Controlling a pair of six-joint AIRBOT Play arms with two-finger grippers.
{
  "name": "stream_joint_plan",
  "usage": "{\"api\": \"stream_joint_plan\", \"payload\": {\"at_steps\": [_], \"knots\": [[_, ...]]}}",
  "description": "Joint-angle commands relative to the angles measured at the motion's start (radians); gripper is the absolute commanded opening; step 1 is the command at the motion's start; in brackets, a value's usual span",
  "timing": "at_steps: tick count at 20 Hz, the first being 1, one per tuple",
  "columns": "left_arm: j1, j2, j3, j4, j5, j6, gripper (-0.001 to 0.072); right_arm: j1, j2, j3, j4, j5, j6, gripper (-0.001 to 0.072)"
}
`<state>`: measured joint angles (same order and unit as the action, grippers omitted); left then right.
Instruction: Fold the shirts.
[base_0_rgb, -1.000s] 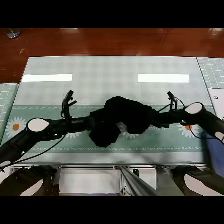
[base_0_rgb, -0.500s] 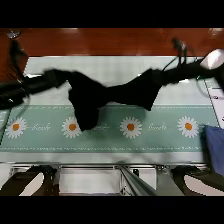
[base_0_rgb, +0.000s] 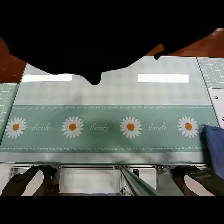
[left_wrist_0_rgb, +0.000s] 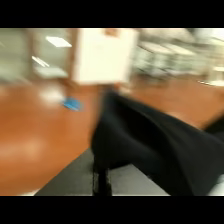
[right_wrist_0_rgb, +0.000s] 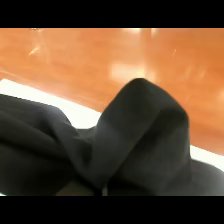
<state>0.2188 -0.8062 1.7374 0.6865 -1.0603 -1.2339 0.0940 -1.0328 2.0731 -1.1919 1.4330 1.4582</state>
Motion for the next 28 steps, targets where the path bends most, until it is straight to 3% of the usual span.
{"api": "stream_joint_plan", "payload": {"at_steps": [1, 4, 8, 12, 16, 20, 23, 25, 28], "knots": [[0.014, 0.109, 0.102, 0.231, -0.02, -0.062, 0.0031, -0.001, 0.189, -0.056, -0.079, 0.058, -0.01, 0.0027], [0.014, 0.192, 0.102, 0.32, -0.068, -0.063, 0.0031, -0.001, 0.281, -0.081, -0.108, 0.127, 0.008, 0.0027], [0.013, 0.199, 0.067, 0.334, -0.211, -0.126, 0.0031, -0.001, 0.296, -0.094, -0.103, 0.3, 0.029, 0.0027], [0.013, 0.19, -0.184, 0.285, -0.225, -0.125, 0.0031, -0.001, 0.297, -0.326, -0.026, 0.34, 0.031, 0.0027], [-0.011, 0.143, -0.537, 0.251, -0.132, -0.098, 0.0032, -0.001, 0.288, -0.713, -0.033, 0.148, 0.031, 0.0027], [-0.066, -0.004, -0.777, 0.252, 0.088, -0.076, 0.0032, -0.001, 0.138, -0.943, -0.091, -0.094, 0.031, 0.0027], [-0.124, -0.193, -0.793, 0.251, 0.296, -0.076, 0.0032, -0.026, -0.106, -0.912, -0.109, -0.291, 0.035, 0.0028], [-0.165, -0.322, -0.766, 0.251, 0.417, -0.076, 0.0032, -0.085, -0.288, -0.825, -0.034, -0.383, 0.049, 0.0027], [-0.217, -0.501, -0.671, 0.244, 0.457, -0.086, 0.0032, -0.138, -0.526, -0.644, 0.124, -0.424, 0.042, 0.0028]]}}
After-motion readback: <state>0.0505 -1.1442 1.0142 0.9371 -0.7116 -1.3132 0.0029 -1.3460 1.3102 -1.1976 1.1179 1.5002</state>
